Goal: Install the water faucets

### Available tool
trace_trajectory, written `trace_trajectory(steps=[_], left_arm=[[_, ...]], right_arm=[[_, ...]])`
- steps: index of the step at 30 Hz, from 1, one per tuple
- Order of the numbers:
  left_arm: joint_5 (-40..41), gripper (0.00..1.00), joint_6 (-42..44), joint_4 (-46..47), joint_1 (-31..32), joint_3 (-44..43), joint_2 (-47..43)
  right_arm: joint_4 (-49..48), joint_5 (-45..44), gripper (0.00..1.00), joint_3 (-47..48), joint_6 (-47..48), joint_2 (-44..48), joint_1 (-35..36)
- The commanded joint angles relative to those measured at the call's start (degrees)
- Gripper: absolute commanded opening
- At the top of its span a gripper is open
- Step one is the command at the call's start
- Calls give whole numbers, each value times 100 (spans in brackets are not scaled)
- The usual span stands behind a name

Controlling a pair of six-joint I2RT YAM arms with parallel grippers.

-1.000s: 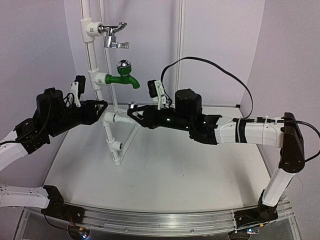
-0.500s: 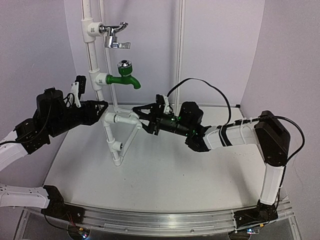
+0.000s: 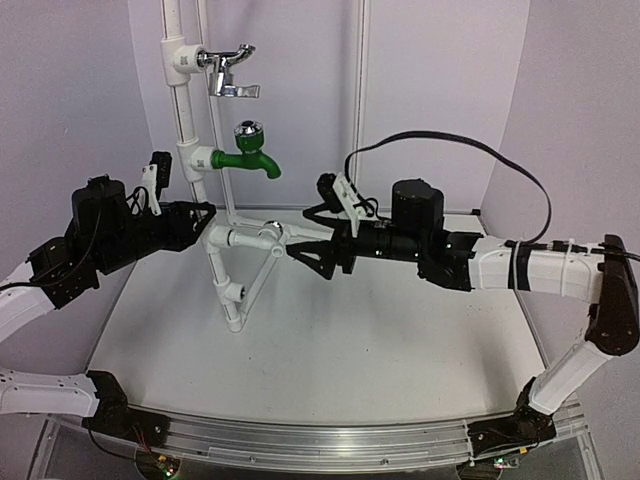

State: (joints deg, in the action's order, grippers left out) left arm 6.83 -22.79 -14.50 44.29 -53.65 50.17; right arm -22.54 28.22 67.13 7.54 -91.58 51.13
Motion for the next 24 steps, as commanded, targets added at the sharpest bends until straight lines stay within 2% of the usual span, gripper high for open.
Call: trace_trajectory(steps=[1, 5, 12, 19, 24], left_arm=[[-624, 0, -872, -422, 97, 6, 21], [-630, 0, -872, -422, 97, -43, 93], [-665, 0, -858, -422, 98, -104, 192], [-665, 0, -860, -419, 98, -77, 145], [-662, 0, -832, -424, 97, -86, 160]], right_arm=[[648, -45, 91, 210, 3142, 285, 407], [665, 158, 91, 493, 3442, 121, 504], [238, -306, 79, 902, 3338, -529, 621], [19, -913, 53, 1293, 2717, -1071, 633], [-107, -1347, 18, 1464, 1550, -1325, 632]])
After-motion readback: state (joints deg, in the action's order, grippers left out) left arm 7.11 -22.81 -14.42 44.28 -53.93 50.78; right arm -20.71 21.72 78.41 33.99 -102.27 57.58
